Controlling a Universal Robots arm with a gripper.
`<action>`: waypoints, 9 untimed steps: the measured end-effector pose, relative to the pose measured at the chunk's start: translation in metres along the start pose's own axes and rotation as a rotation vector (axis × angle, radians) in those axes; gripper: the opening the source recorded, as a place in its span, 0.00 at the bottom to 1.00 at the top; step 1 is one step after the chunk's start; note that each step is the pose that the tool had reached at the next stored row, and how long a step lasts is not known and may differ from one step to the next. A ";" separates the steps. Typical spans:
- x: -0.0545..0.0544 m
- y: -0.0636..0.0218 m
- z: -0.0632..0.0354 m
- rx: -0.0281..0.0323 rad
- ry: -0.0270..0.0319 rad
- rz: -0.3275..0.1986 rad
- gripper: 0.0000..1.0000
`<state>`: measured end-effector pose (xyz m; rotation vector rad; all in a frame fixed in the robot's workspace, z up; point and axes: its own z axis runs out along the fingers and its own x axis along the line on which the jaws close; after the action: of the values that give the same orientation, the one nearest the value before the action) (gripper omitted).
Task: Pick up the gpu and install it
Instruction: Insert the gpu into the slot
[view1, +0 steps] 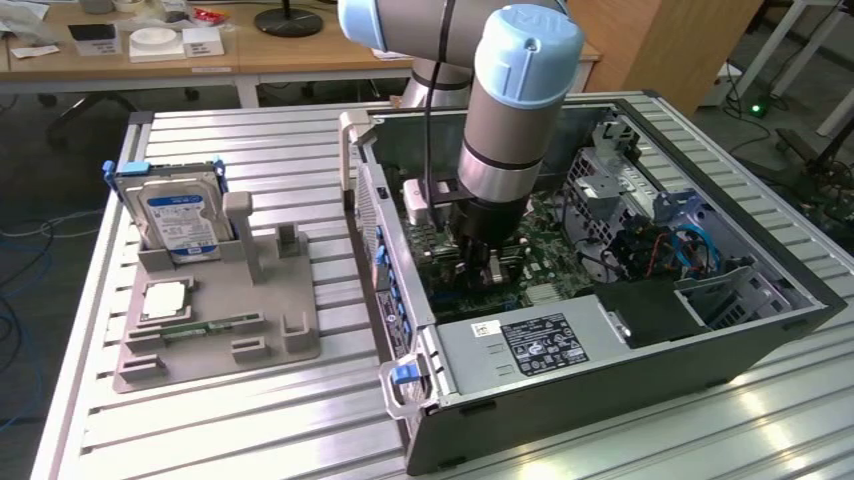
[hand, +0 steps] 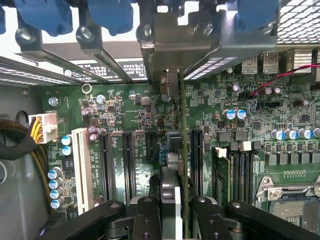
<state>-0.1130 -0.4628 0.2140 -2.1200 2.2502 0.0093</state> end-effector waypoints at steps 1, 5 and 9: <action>0.000 0.0000 0.0000 0.0000 -0.0001 0.000 0.28; 0.000 0.0000 0.0000 0.0001 -0.0001 0.000 0.28; 0.000 0.0000 0.0010 0.0007 -0.0031 0.000 0.29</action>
<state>-0.1130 -0.4624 0.2130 -2.1176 2.2487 0.0118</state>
